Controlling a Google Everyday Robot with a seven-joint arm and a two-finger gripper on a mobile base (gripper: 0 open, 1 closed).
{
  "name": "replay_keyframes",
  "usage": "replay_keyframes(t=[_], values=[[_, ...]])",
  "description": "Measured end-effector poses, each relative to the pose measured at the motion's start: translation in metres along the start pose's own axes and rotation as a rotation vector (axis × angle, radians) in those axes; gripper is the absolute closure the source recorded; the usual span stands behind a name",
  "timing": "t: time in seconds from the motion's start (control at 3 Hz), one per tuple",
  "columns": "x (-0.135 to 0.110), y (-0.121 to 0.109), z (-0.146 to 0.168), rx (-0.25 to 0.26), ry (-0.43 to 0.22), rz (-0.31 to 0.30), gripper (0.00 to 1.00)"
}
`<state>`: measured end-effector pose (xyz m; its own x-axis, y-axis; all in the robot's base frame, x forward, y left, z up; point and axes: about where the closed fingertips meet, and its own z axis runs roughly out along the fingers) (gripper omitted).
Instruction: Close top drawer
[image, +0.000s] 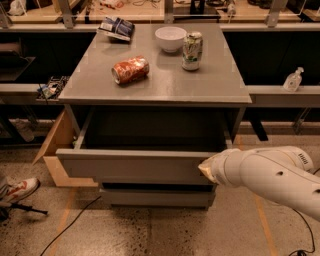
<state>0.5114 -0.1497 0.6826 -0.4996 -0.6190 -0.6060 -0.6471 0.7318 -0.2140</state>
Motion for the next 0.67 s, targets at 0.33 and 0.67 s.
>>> replay_keyframes(t=[0.33,0.67], values=[[-0.016,-0.017,0.019,0.017,-0.057,0.013,1.00],[-0.034,-0.030,0.041,0.007,-0.104,0.014,1.00]])
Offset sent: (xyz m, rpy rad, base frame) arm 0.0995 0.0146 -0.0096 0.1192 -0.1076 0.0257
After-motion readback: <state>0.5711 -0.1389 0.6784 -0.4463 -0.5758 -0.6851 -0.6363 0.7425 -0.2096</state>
